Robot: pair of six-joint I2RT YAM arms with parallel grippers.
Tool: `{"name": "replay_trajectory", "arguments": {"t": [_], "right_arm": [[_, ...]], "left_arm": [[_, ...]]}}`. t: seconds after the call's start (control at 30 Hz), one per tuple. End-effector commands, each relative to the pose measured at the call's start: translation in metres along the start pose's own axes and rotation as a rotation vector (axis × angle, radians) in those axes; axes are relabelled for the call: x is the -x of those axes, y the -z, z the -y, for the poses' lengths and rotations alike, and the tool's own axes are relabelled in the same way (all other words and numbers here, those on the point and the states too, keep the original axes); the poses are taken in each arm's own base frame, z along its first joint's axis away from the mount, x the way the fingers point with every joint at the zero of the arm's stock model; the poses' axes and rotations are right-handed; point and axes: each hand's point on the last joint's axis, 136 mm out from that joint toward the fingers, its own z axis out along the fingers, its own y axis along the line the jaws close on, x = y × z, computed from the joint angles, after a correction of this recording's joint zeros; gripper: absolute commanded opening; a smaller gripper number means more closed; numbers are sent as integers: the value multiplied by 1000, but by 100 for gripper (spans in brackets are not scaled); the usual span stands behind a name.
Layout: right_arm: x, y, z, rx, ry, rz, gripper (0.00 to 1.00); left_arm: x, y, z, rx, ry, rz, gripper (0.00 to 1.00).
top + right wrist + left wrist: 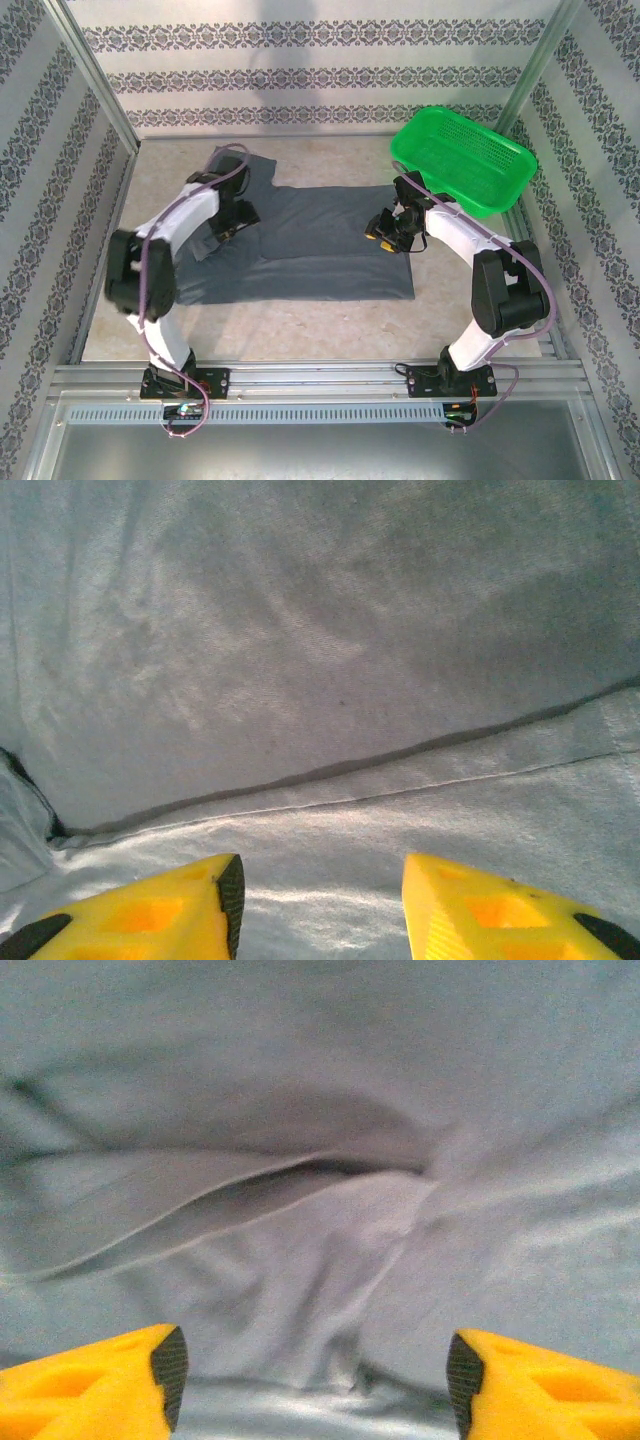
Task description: Fold and stack the t-shirts
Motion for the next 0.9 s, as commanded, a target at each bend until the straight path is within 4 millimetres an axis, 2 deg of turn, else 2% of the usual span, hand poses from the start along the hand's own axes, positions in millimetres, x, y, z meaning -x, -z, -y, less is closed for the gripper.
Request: {"name": "replay_trajectory", "arguments": {"t": [0.0, 0.03, 0.1, 0.2, 0.3, 0.6, 0.7, 0.87], "right_arm": [[1, 3, -21, 71, 56, -1, 51], [0, 2, -27, 88, 76, -7, 52], [-3, 1, -37, 113, 115, -19, 55], [-7, -3, -50, 135, 154, -37, 56], [-9, -7, -54, 142, 160, -51, 57], [-13, -3, -52, 148, 152, -53, 57], [-12, -1, -49, 146, 144, -49, 57], [-11, -3, -48, 143, 137, -51, 57]], "left_arm": [[-5, -2, -34, -65, 284, -3, 75], [-10, -9, -41, -91, 364, -14, 79], [-8, -17, -46, -151, 469, -11, 81], [2, -23, -40, -207, 543, 11, 82], [9, -33, -40, -189, 583, 15, 83], [42, -49, -57, -120, 565, 96, 80], [61, -49, -56, -113, 541, 125, 79], [92, -51, -43, -112, 477, 145, 76]]}}
